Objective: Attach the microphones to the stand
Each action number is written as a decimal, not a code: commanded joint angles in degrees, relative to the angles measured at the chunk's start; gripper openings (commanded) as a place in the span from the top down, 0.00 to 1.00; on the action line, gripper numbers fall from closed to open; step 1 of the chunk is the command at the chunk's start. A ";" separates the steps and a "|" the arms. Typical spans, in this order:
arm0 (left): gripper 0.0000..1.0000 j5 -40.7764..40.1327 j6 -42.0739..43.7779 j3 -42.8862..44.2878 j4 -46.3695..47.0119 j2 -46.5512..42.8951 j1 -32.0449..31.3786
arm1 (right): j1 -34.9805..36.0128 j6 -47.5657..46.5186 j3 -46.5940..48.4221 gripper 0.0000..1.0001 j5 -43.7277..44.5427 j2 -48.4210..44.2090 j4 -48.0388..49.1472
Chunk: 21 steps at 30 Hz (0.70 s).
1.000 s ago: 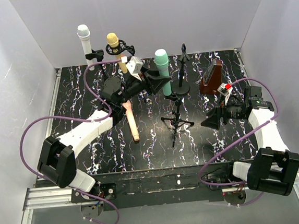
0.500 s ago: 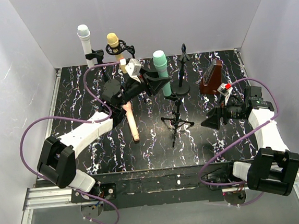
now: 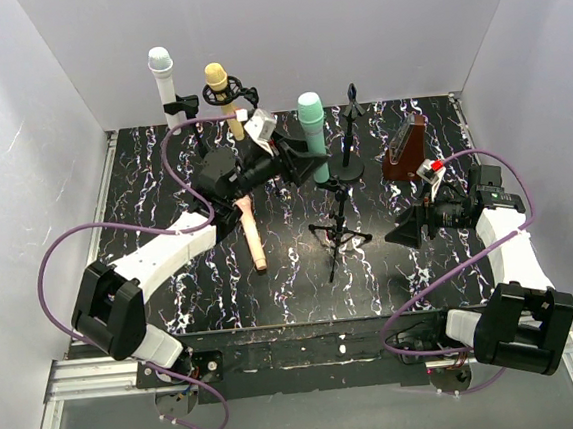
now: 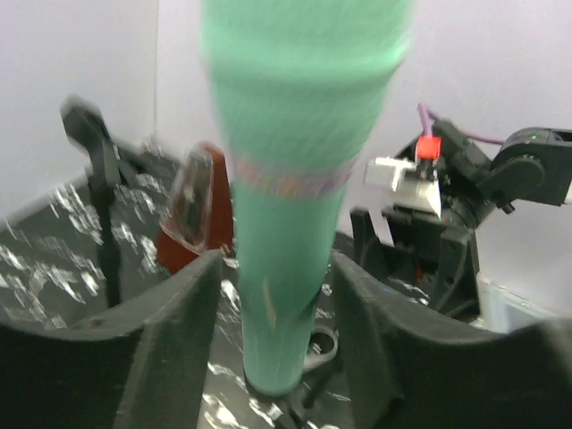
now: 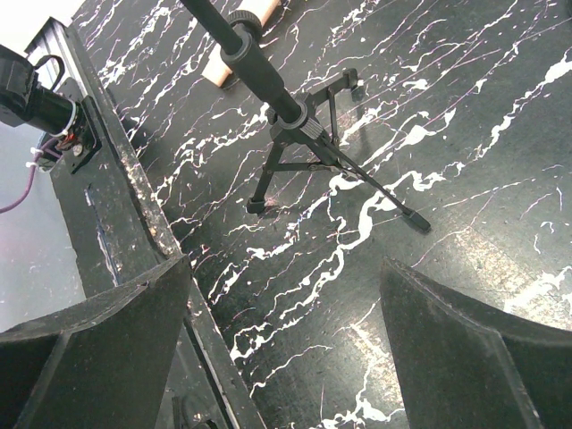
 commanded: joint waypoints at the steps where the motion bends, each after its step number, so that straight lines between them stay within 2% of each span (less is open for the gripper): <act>1: 0.38 -2.73 -1.67 -3.63 -14.66 0.80 -0.38 | -0.26 -1.33 2.02 0.09 -1.23 0.21 -1.04; 3: 0.28 -4.05 -2.02 -4.16 -13.33 -0.78 -0.38 | -0.26 -1.33 2.02 0.09 -1.23 0.21 -1.04; 12: 0.15 -4.94 -0.36 -5.30 -14.38 -7.28 -0.38 | -0.26 -1.68 2.11 0.09 -1.06 0.47 -1.22; 16: 0.02 -6.60 0.61 -8.02 -16.22 -12.37 -0.38 | -0.26 -1.68 2.02 0.09 -0.97 0.39 -1.31; 21: 0.02 -13.18 0.62 -14.17 -18.60 -21.68 -0.29 | -0.26 -1.77 2.11 0.09 -0.62 0.47 -1.31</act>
